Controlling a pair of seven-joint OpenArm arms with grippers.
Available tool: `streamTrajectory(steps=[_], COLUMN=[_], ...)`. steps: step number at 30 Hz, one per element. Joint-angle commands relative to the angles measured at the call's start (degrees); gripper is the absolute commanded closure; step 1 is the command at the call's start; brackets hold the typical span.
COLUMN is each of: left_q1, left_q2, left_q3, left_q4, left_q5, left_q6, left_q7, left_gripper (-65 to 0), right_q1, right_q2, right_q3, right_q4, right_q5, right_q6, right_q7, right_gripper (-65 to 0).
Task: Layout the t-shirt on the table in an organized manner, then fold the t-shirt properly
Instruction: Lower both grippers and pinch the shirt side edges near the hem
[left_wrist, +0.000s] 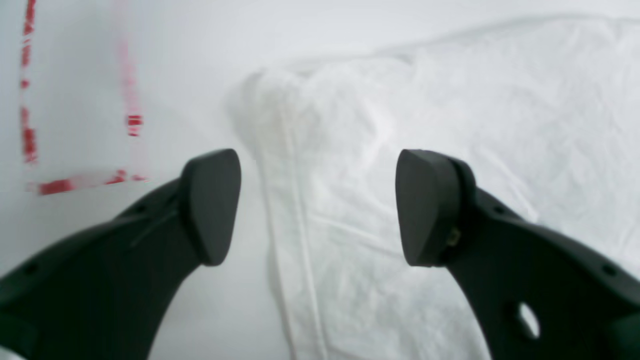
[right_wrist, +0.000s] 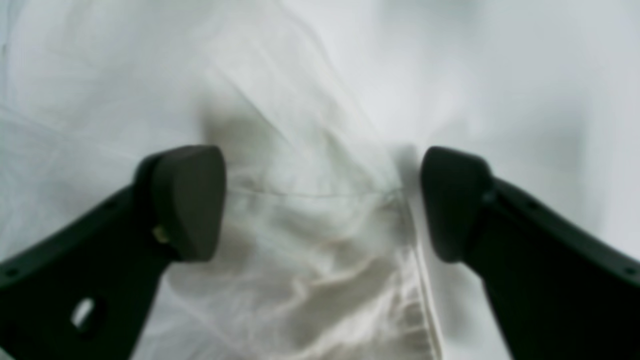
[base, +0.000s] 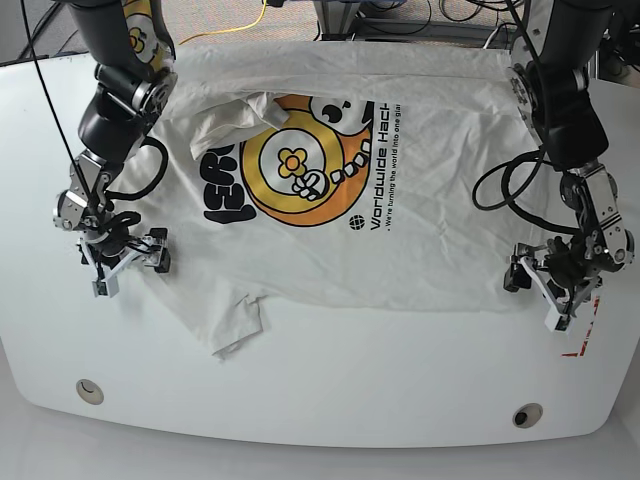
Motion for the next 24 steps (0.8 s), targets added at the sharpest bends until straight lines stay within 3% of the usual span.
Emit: streamTrajectory(steps=[1, 6, 11, 19, 24], left_q1=[-1.58, -2.37, -2.81, -4.66, -7.21], left_q2=[-1.49, -1.76, -1.93, -3.43, -3.87], left_q3=[-0.03, -0.11, -0.11, -0.03, -0.03], left_q4=[-0.92, -3.64, -7.51, -14.54, -20.43], left_q5=[-0.74, -0.82, -0.82, -0.65, -0.47], left_q6=[-0.06, -0.06, -0.06, -0.06, 4.3], left_q7=[-2.74, -5.82, -9.69, -16.81, -21.12], left_gripper=[-45.6, -45.7, -45.8, -45.8, -45.8], right_q1=[0.31, 0.31, 0.31, 0.31, 0.31], right_q2=[0.62, 0.53, 0.53, 0.53, 0.27], right_q3=[-0.05, -0.05, -0.05, -0.14, -0.14], right_q4=[0.36, 0.36, 0.36, 0.36, 0.36], right_q5=[-0.48, -0.48, -0.48, -0.48, -0.48], right_q6=[0.34, 0.34, 0.34, 0.34, 0.34], right_q7=[-1.35, -1.35, -1.35, -1.44, -1.44], right_gripper=[-43.1, -25.0, -14.9, -13.2, -13.0])
